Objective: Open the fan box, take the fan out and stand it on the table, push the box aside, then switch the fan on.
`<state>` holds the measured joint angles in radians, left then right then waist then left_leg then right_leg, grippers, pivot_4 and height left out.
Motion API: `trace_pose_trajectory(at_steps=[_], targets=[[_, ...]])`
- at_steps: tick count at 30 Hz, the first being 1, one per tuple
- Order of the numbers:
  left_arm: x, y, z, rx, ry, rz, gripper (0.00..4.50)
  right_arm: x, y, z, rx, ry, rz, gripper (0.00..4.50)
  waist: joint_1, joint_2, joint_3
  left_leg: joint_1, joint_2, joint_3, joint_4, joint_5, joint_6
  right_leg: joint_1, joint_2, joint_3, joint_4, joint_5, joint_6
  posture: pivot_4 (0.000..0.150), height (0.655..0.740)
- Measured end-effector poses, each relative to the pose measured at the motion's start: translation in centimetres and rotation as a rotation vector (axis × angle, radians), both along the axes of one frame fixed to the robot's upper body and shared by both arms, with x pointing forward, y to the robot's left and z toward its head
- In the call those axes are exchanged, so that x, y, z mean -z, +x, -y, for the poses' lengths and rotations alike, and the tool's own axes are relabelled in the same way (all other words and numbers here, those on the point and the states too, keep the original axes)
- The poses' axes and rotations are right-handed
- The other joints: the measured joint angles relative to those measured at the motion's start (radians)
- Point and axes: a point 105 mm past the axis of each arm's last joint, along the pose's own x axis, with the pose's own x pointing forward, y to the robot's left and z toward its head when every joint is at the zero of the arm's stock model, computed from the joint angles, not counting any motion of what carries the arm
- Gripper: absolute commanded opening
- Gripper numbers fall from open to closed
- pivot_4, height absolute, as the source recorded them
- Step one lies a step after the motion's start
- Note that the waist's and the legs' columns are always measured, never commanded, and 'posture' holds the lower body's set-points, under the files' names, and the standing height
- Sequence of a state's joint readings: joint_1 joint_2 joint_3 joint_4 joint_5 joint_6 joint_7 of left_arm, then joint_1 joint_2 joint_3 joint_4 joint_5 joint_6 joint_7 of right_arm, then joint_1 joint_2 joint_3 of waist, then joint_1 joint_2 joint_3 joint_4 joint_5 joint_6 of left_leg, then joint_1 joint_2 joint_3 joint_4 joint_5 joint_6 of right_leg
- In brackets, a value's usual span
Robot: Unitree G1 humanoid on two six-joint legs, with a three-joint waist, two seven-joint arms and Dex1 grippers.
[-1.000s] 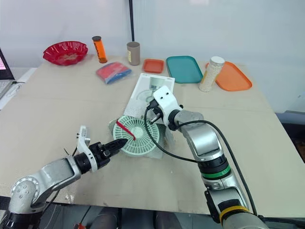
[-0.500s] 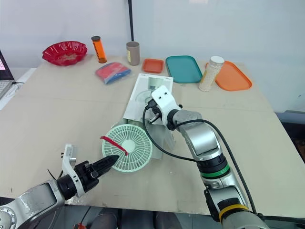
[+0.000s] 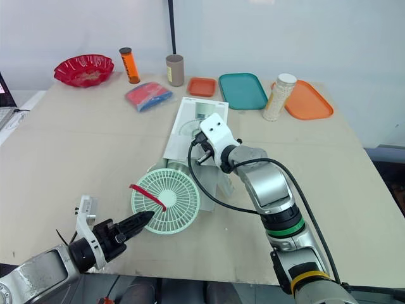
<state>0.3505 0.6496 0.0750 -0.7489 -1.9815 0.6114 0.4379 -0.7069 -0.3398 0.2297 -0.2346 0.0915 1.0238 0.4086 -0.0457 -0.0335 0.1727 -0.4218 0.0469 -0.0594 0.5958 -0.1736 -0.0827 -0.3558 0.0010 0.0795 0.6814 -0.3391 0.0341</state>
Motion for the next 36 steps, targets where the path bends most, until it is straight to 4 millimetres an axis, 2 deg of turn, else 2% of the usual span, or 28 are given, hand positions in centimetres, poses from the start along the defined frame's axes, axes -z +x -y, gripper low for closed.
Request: trace_pose_trajectory(at_steps=[1,3,4,6,8,18,27,32,36], targets=[[-0.1,0.0,0.0,0.003,-0.001,0.004,1.78,0.0,0.0,0.0,0.001,0.0,0.0,0.0,0.0,0.0,0.0,0.0,0.0,0.0,0.0,0.0,0.0,0.0,0.0,0.0,0.0,0.0,0.0,0.15,0.74],[-0.1,0.0,0.0,0.003,-0.006,0.005,2.71,0.0,0.0,0.0,0.002,0.0,0.0,0.0,0.0,0.0,0.0,0.0,0.0,0.0,0.0,0.0,0.0,0.0,0.0,0.0,0.0,0.0,0.0,0.15,0.74],[0.1,0.1,-0.1,-0.003,-0.004,-0.001,2.84,0.0,0.0,0.0,0.002,0.0,0.0,0.0,0.001,0.0,0.0,0.0,0.0,0.0,0.0,0.0,0.0,0.0,0.0,0.0,0.0,0.0,0.0,0.15,0.74],[0.7,0.2,-0.6,-0.024,0.0,-0.025,3.71,0.0,0.0,0.0,0.004,0.0,0.0,0.0,0.002,0.001,0.0,0.0,0.0,0.0,0.0,0.0,0.0,0.0,0.0,0.0,0.0,0.0,0.001,0.15,0.74],[1.0,0.3,-0.9,-0.031,0.006,-0.038,4.39,0.0,0.0,0.0,0.004,0.0,0.0,0.0,0.003,0.001,0.0,0.0,0.0,0.0,0.0,0.0,0.0,0.0,-0.001,0.0,0.0,-0.001,0.002,0.15,0.74],[1.0,0.5,-1.6,-0.051,0.024,-0.028,4.46,0.0,0.0,0.0,0.001,-0.001,0.002,0.0,0.012,0.001,0.001,0.0,-0.001,0.0,0.0,0.0,0.0,0.0,-0.001,0.0,0.0,-0.001,0.001,0.15,0.74],[-0.6,0.5,-4.9,-0.119,0.064,0.071,4.46,-0.1,-0.1,0.0,-0.003,-0.003,0.009,0.0,0.011,0.002,0.002,-0.001,0.0,0.002,-0.001,0.0,0.0,-0.002,-0.001,0.001,0.0,-0.001,0.001,0.15,0.74],[-0.6,0.2,-4.7,-0.078,0.082,0.072,4.46,-0.2,-0.1,-0.1,-0.005,-0.008,0.015,0.0,0.011,0.001,0.002,-0.001,0.0,0.001,-0.001,0.0,0.0,-0.002,-0.001,0.001,0.0,-0.001,0.001,0.15,0.74],[-1.0,-0.1,-6.4,-0.016,0.179,0.092,4.46,-0.6,-0.5,0.3,-0.009,-0.026,0.034,0.0,0.01,0.004,0.005,-0.003,0.0,0.002,-0.002,0.0,0.0,-0.01,-0.001,0.001,0.0,-0.001,0.0,0.15,0.74]])
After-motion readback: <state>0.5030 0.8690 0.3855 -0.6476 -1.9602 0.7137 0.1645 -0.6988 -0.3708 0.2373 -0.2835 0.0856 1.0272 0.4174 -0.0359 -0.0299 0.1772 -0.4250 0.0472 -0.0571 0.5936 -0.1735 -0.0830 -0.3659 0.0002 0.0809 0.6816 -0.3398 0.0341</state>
